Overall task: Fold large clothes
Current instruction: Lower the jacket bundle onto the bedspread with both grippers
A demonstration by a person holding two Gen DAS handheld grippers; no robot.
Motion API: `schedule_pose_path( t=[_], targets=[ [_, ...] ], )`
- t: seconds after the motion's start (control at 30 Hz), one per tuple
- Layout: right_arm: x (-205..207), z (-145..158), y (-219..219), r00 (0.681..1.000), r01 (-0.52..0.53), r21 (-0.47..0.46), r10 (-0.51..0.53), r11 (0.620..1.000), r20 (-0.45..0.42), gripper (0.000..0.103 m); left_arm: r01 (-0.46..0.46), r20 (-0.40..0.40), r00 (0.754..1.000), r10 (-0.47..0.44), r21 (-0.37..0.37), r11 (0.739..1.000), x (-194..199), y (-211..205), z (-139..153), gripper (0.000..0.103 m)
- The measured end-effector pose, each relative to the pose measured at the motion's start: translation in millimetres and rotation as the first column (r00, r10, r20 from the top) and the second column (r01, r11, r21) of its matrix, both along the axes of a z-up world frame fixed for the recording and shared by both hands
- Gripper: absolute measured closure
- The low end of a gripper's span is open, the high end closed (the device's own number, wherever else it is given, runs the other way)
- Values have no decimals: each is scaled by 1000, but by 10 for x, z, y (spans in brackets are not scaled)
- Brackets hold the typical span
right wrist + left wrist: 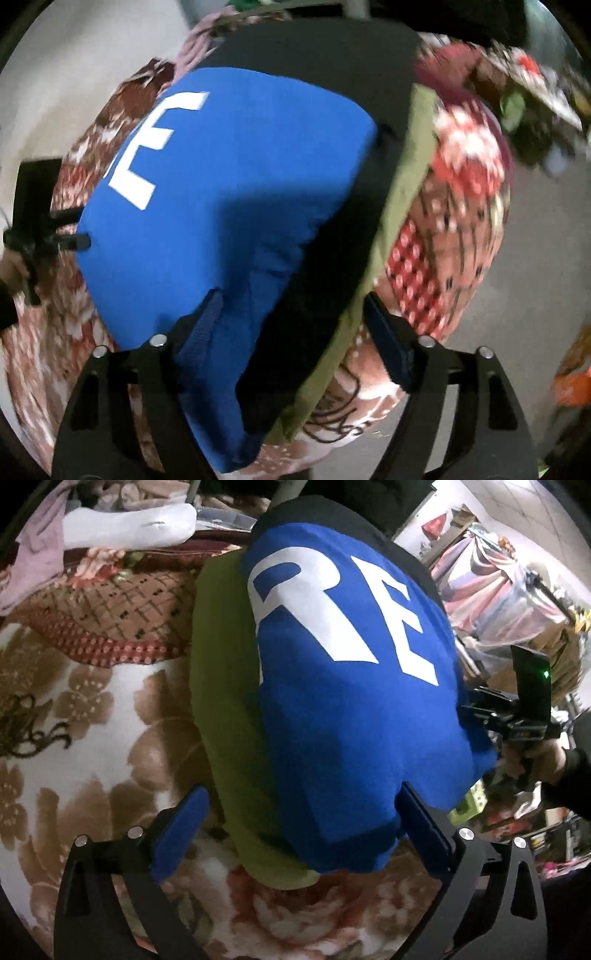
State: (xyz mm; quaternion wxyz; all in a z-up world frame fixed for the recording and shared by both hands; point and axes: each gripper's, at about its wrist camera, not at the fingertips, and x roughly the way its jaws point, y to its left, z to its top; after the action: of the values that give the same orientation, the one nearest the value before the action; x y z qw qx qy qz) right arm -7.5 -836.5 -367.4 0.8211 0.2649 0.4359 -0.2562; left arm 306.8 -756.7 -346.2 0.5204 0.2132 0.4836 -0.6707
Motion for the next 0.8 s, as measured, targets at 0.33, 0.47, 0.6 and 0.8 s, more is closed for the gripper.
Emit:
schedule_pose_path(
  t=[0.33,0.47,0.6,0.8],
  targets=[
    [-44,1152,-65,991,57,-112,-42,992,127,13,-27,259,963,81,-207,978,-179,-155,1265,5],
    [609,1414,-388,970,137,-152,-102,979,221,8,-126,330,915,231,-309,943,-260,-903,1500,5],
    [933,1102,-924,953,273,-85,-258,958,156,8,-209,368,884,288,-239,948,-302,-1594,1253,5],
    [886,712,-1246,948,315,-122,-317,941,8,8,-303,400,863,310,-82,950,-39,-1942,707,4]
  ],
)
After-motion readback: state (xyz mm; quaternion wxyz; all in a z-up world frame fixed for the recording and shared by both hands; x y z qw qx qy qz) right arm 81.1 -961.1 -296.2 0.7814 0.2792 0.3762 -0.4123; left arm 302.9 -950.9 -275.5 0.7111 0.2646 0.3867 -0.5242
